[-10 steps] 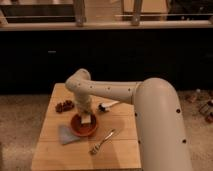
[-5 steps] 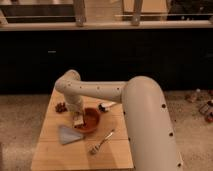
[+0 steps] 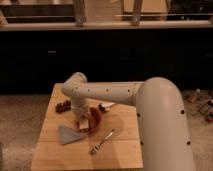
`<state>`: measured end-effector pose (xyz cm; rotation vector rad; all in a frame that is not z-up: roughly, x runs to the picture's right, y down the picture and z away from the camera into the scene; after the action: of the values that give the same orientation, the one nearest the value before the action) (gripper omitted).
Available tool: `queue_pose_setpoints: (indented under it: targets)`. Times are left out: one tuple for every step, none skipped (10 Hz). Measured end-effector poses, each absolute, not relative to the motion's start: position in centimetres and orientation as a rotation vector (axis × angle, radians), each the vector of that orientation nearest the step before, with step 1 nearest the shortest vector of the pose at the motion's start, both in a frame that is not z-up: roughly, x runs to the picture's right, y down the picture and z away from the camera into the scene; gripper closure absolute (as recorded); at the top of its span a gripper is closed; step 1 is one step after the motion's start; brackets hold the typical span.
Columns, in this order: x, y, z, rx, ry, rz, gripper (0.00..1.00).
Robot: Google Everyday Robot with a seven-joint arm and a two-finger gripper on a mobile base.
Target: Wipe red bowl with eraser
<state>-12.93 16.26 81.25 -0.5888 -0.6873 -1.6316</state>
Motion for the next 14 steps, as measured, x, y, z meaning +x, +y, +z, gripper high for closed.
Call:
queue_pose_setpoints:
  targets:
    - [-12.3, 16.4, 81.0, -0.592, -0.681, -1.612, 1.0]
    - [-11.6, 16.5, 80.9, -0.601, -0.673, -1.594, 1.0]
    - [-11.0, 16.5, 80.9, -0.608, -0.662, -1.577, 1.0]
    - [-10.2, 16.3, 81.1, -0.615, -0.647, -1.558, 1.0]
    - [-9.3, 15.9, 81.4, -0.619, -0.63, -1.543, 1.0]
    - [-8.9, 15.4, 81.7, -0.621, -0.61, -1.536, 1.0]
    - [-8.9, 15.1, 81.9, -0.622, -0.598, -1.537, 1.0]
    - [-8.9, 14.4, 82.4, -0.623, -0.584, -1.533, 1.0]
    - [-8.7, 13.6, 83.1, -0.621, -0.569, -1.541, 1.0]
    - [-9.0, 12.9, 83.7, -0.617, -0.565, -1.551, 1.0]
    - [-9.8, 12.5, 84.0, -0.609, -0.57, -1.568, 1.0]
    - [-10.8, 12.4, 84.1, -0.6, -0.579, -1.588, 1.0]
    - [-11.7, 12.4, 84.1, -0.59, -0.592, -1.612, 1.0]
    - [-12.7, 12.5, 84.0, -0.581, -0.606, -1.636, 1.0]
